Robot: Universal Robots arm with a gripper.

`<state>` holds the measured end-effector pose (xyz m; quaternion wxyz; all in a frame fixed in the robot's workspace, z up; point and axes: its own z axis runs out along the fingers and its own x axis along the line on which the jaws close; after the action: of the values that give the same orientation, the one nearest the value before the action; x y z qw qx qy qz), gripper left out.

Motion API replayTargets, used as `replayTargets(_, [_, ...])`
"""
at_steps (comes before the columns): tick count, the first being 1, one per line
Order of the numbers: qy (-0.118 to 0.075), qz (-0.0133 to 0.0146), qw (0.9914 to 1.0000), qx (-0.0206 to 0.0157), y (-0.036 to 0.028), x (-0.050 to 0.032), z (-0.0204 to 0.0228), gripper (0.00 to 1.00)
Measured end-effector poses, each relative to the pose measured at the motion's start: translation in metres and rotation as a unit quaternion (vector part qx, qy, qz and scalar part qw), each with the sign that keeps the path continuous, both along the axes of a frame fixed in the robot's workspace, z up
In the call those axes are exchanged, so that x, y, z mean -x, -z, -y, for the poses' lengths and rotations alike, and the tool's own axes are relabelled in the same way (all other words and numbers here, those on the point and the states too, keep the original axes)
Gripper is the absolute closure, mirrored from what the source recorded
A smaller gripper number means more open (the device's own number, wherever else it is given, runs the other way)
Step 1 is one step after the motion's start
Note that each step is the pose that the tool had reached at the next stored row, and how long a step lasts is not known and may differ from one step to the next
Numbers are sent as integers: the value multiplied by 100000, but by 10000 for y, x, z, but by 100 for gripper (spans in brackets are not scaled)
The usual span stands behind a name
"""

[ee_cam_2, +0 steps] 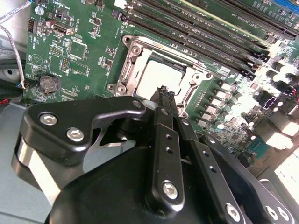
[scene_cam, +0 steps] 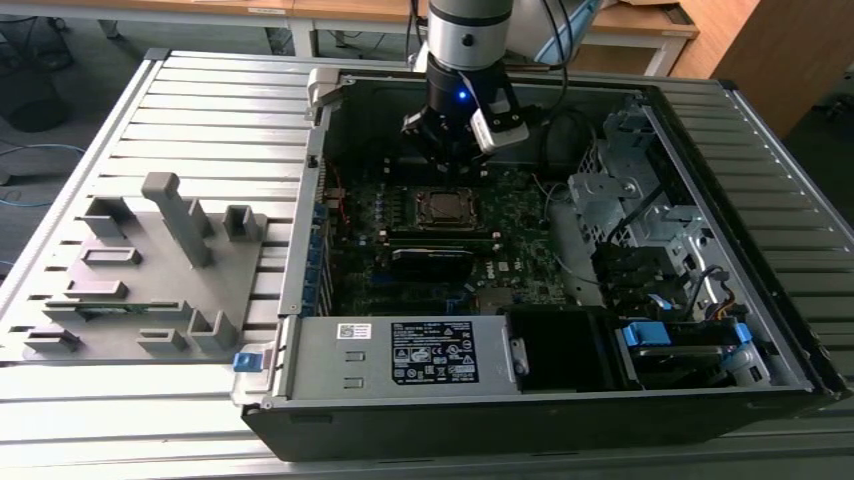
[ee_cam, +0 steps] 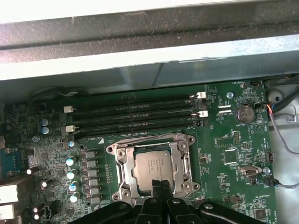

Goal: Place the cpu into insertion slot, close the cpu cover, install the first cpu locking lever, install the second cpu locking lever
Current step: 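Install the second cpu locking lever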

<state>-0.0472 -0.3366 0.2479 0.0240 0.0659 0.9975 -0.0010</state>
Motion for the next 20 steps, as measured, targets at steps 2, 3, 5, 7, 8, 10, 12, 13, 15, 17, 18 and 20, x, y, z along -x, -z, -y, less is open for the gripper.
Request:
replayTargets(2, [-2, 8, 100000, -13, 0, 0, 0, 89])
replayTargets(3, [-3, 7, 100000, -11, -1, 0, 0, 89])
replayTargets(5, [-2, 0, 100000, 1, -2, 0, 0, 89])
replayTargets(7, [0, 3, 100000, -4, -3, 0, 0, 89])
replayTargets(8, [-3, 1, 100000, -1, -3, 0, 0, 89])
replayTargets(10, [-2, -11, 100000, 20, -8, 0, 1, 89])
replayTargets(12, [0, -6, 100000, 11, -15, 0, 0, 89])
replayTargets(13, [-2, 4, 100000, -6, -15, 0, 0, 89])
replayTargets(15, [-2, -1, 100000, 0, -19, 0, 0, 89])
replayTargets(17, [-6, -4, 100000, 5, -22, 0, 1, 89])
replayTargets(18, [-6, -10, 100000, 13, -23, 0, 3, 89])
replayTargets(20, [-4, -2, 100000, -1, -22, 0, 7, 89])
